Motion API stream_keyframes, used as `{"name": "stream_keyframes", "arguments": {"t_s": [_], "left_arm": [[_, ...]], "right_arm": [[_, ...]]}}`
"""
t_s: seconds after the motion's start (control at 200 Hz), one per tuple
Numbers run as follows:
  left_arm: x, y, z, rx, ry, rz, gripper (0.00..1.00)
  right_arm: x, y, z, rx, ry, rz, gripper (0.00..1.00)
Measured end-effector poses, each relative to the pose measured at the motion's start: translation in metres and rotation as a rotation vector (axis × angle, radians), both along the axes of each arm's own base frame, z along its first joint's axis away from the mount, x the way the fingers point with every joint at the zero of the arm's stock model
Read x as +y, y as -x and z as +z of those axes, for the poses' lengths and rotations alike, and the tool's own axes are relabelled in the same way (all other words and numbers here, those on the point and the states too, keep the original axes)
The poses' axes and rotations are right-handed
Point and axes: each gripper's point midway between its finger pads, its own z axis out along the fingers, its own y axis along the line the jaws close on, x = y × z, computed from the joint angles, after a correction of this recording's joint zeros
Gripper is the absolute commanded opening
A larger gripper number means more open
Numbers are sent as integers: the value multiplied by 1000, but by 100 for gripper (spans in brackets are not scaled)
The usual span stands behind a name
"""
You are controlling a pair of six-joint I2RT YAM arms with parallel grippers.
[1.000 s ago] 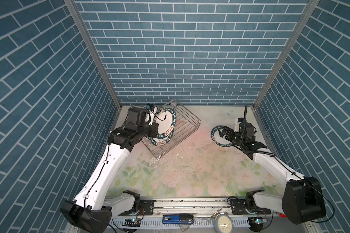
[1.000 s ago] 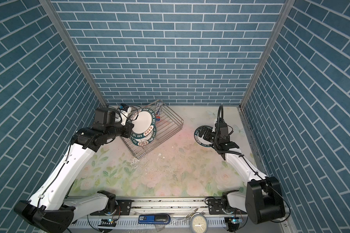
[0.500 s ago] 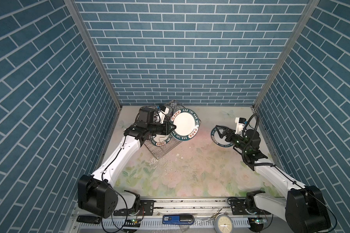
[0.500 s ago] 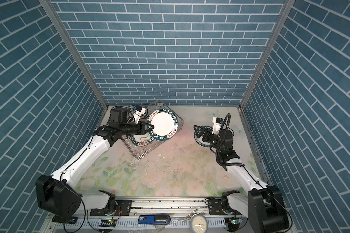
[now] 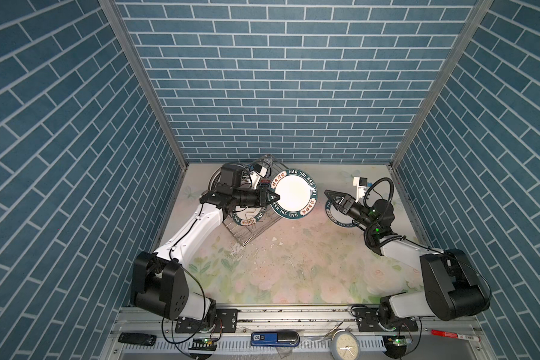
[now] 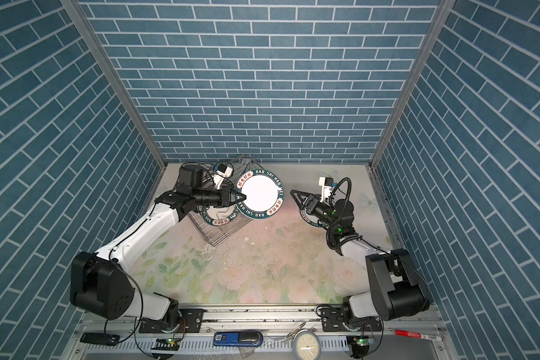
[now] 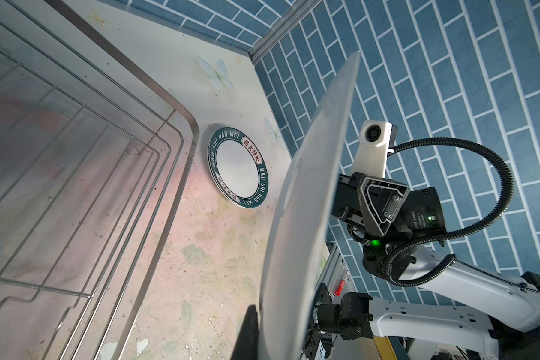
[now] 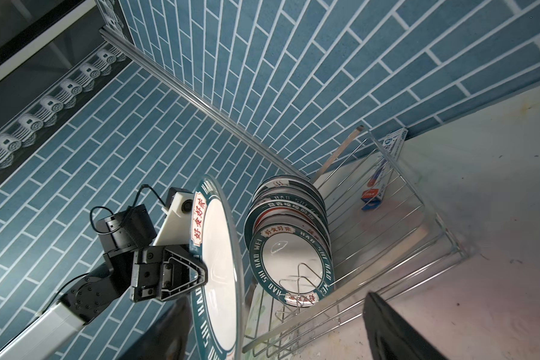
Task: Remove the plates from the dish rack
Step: 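Lift the plate out of the rack while the right gripper reaches over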
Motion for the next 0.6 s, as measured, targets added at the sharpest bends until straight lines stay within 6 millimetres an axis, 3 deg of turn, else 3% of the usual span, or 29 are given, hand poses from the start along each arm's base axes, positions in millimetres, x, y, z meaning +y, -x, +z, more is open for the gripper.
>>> {"name": "stream_keyframes", "arguments": {"t_s": [0.265,0.6], "left_arm": [[-10,1,-22,75,-11,-30,0],[-18,7,-27,98,-28,-58,0]], "right_arm": [[19,6,-11,29,1,65,71],[45,13,-10,46,32,147,45]]}}
